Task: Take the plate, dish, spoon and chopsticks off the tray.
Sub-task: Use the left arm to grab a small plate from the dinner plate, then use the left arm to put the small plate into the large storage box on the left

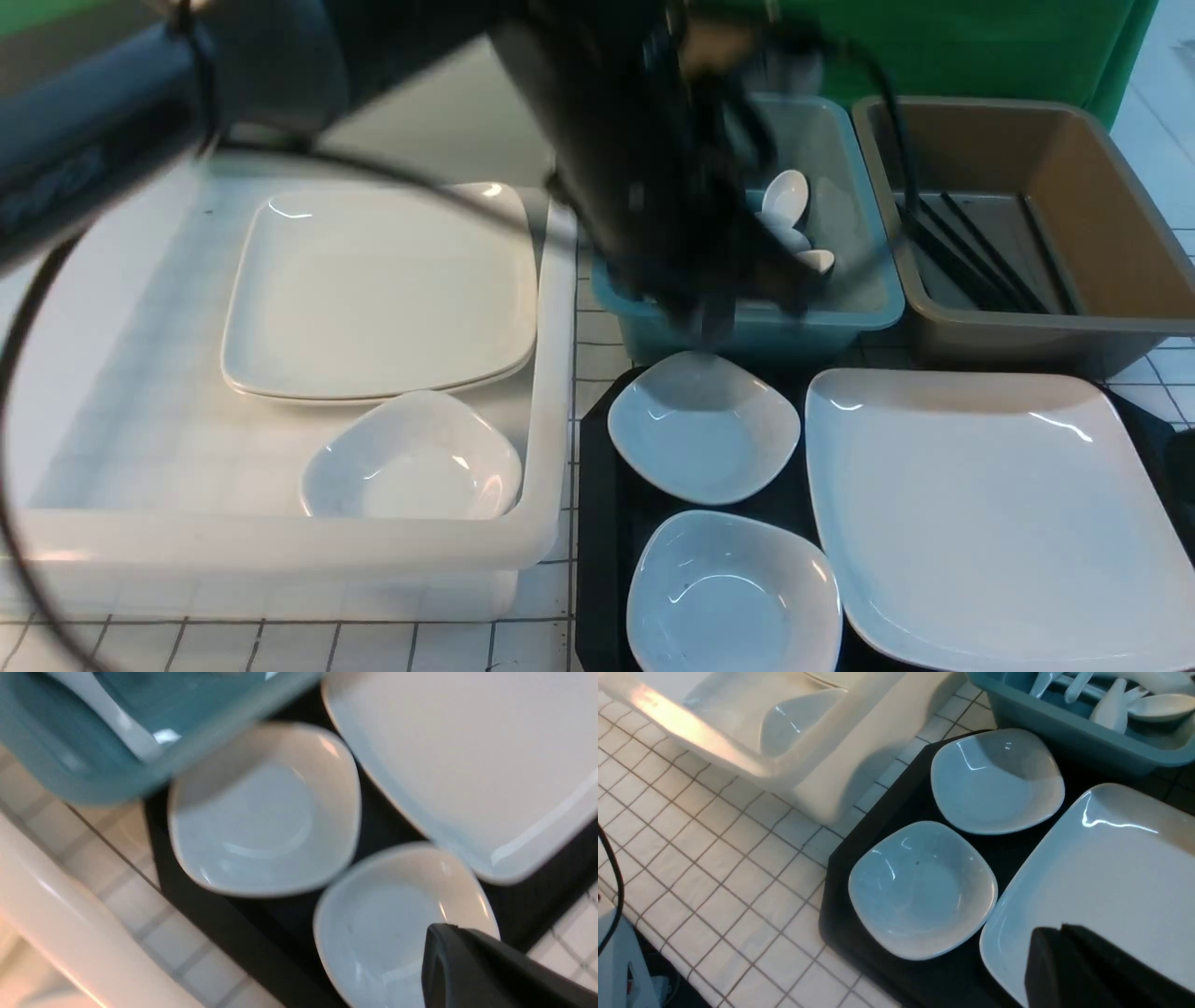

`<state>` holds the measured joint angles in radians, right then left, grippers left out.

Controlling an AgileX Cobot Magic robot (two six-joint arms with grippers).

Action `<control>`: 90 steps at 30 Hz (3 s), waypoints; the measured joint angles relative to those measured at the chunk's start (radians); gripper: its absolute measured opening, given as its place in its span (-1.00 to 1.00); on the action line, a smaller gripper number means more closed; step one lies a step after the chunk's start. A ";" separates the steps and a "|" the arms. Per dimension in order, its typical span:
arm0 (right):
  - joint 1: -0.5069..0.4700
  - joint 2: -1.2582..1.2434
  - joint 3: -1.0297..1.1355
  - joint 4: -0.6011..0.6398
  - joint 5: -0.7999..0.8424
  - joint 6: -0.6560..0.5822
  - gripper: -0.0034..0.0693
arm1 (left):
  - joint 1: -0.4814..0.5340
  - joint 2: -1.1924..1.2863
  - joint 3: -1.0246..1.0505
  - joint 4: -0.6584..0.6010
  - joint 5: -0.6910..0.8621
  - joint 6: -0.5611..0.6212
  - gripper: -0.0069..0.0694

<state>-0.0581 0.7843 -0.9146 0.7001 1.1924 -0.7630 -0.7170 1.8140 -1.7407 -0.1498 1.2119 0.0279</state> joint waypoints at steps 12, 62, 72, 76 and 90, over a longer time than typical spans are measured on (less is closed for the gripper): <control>0.000 0.000 0.000 0.000 0.023 0.008 -0.90 | -0.251 -0.035 0.394 0.053 -0.228 0.170 -0.39; 0.000 0.000 0.051 -0.299 0.030 0.288 -0.88 | -0.332 0.131 0.431 0.171 -0.470 0.257 0.28; 0.000 0.000 0.051 -0.274 0.030 0.267 -0.88 | -0.332 0.166 0.431 0.218 -0.482 0.257 0.16; 0.000 0.000 0.051 -0.274 0.029 0.267 -0.88 | -0.331 0.166 0.430 0.229 -0.481 0.257 -0.23; 0.000 0.000 0.051 -0.266 0.026 0.264 -0.85 | -0.327 0.015 0.392 0.150 -0.410 0.244 -0.73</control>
<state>-0.0581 0.7843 -0.8640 0.4344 1.2179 -0.4993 -1.0441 1.8289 -1.3486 0.0000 0.8022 0.2720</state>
